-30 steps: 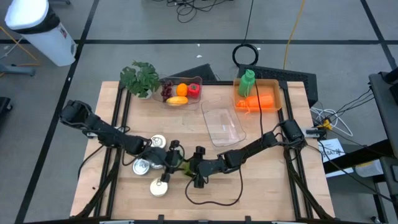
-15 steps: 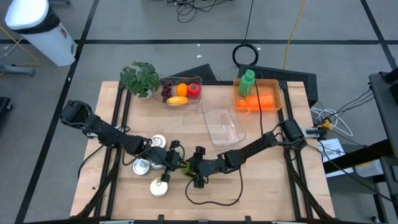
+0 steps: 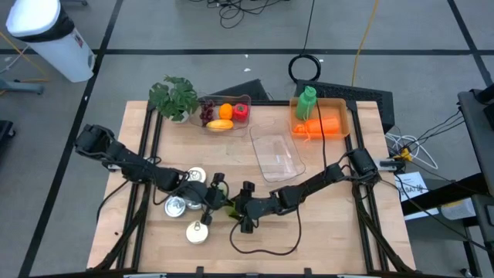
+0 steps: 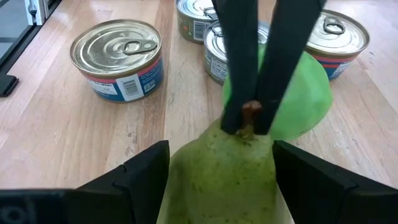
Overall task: Pick & Place Food Item
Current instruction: Put the green pear into the top transparent bin
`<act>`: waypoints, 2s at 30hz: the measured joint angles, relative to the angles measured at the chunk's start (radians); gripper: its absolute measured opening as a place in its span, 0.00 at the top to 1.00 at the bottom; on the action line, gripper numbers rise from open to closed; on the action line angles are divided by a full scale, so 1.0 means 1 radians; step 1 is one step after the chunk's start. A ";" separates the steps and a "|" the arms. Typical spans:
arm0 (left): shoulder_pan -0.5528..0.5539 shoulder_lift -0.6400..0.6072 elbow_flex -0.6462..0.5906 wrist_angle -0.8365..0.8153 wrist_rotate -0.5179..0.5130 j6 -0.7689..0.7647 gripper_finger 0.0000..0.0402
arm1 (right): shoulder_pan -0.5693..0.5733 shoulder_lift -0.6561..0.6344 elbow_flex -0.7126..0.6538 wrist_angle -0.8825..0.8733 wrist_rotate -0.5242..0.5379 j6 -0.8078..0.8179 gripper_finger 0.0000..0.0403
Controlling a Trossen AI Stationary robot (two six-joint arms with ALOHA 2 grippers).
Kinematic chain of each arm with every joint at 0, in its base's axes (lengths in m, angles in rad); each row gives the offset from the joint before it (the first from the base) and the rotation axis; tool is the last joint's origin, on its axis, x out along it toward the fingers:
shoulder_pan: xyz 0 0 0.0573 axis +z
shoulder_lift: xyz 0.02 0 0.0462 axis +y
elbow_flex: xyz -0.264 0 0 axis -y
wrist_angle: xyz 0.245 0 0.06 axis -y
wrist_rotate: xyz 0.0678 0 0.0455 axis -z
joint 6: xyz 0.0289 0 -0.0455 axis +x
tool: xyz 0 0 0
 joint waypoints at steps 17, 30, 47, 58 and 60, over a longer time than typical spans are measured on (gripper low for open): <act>-0.001 -0.294 0.000 -0.119 -0.045 -0.006 0.97 | -0.001 -0.133 0.000 -0.112 0.000 -0.038 0.35; -0.048 -0.018 0.051 -0.096 0.036 -0.280 0.53 | 0.002 -0.133 -0.001 -0.104 -0.001 -0.052 0.35; -0.019 0.133 0.227 -0.336 0.017 -0.234 0.48 | -0.003 -0.132 -0.001 -0.123 -0.001 -0.044 0.35; -0.039 0.080 0.227 -0.385 0.024 -0.235 0.61 | -0.003 -0.132 -0.001 -0.119 -0.001 -0.044 0.35; -0.041 0.082 0.227 -0.378 0.037 -0.235 0.64 | -0.003 -0.132 -0.001 -0.120 -0.001 -0.044 0.35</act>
